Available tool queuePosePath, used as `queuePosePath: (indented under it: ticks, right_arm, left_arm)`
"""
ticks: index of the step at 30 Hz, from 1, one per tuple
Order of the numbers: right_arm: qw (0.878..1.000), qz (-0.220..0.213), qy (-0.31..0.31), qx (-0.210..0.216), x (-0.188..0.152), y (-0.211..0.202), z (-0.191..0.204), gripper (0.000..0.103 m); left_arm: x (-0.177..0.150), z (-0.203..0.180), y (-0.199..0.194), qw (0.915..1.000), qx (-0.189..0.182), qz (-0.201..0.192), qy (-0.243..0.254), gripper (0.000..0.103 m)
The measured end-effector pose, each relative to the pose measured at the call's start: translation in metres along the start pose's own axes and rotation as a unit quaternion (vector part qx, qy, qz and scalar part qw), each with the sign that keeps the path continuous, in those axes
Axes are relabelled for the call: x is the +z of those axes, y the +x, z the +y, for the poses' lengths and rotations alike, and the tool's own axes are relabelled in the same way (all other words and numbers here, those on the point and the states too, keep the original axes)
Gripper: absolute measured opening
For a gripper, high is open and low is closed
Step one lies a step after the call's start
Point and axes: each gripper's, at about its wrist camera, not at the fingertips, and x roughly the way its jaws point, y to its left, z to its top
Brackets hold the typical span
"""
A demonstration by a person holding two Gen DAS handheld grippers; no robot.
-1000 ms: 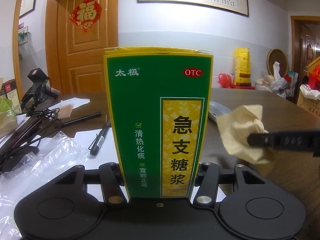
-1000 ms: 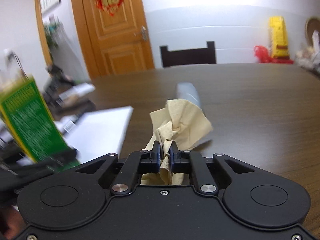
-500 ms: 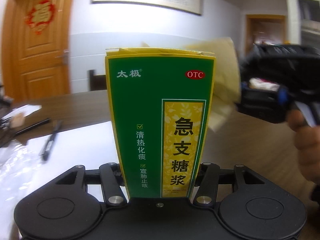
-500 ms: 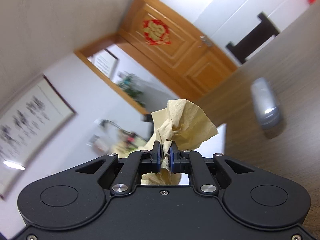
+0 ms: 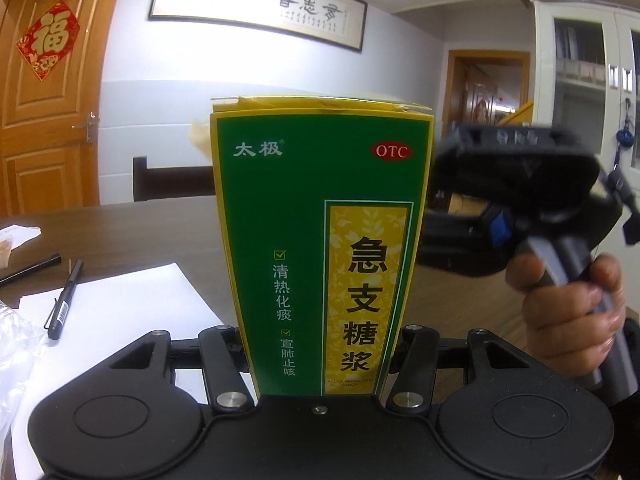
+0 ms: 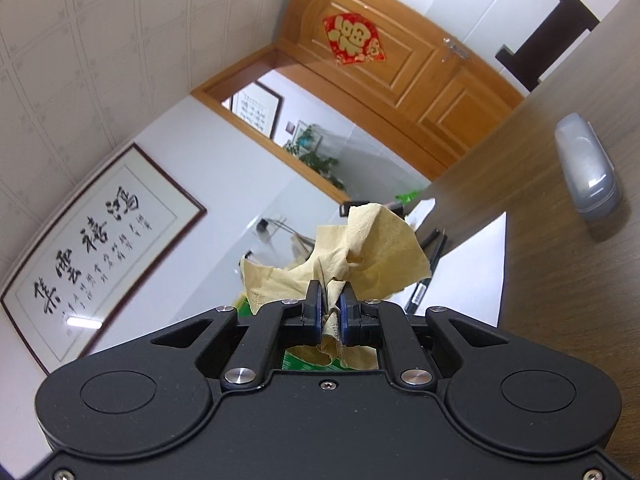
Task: Clean container
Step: 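Wipe the barcode face of the green box again with the right gripper's cloth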
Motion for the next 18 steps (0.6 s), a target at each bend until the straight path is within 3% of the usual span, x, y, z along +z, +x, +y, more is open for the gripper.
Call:
queuePosePath:
  ticks: [11, 18]
  right_arm:
    - [0.997, 0.032, 0.013, -0.074, -0.019, 0.019, -0.010, 0.009]
    - [0.987, 0.044, 0.029, -0.152, -0.031, 0.027, -0.021, 0.009]
  left_arm:
    - [0.006, 0.017, -0.006, 0.9983, 0.016, -0.029, -0.048, 0.049]
    - [0.009, 0.027, -0.017, 0.9938, 0.037, -0.050, -0.093, 0.049]
